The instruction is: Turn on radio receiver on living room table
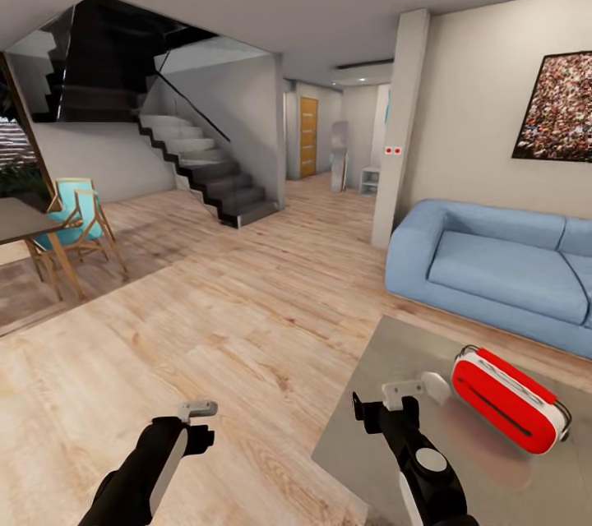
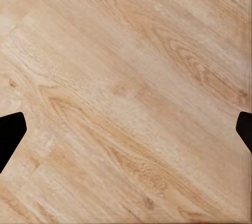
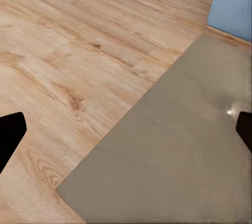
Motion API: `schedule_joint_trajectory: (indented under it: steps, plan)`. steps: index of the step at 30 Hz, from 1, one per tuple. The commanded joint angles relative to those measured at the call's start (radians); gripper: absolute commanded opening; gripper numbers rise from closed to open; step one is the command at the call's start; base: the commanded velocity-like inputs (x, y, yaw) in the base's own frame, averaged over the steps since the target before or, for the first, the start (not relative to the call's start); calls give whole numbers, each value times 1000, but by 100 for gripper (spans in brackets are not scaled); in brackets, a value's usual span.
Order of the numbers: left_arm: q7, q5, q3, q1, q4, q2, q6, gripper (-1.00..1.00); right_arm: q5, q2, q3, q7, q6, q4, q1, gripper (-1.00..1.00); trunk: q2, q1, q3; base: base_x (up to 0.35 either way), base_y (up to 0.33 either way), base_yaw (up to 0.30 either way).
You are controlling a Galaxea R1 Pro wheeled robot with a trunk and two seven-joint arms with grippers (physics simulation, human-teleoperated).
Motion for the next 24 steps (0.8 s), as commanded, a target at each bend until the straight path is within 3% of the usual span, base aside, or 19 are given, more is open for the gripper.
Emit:
schedule_joint_trajectory:
  steps: [1,24]
  plan:
    - [0,0,0,0,1,-1,0,100,0,0,0,0,0,0,0,100,0,0,0,0,0,-235]
    - [0,0,0,0,3,-5,0,100,0,0,0,0,0,-1,0,100,0,0,0,0,0,-235]
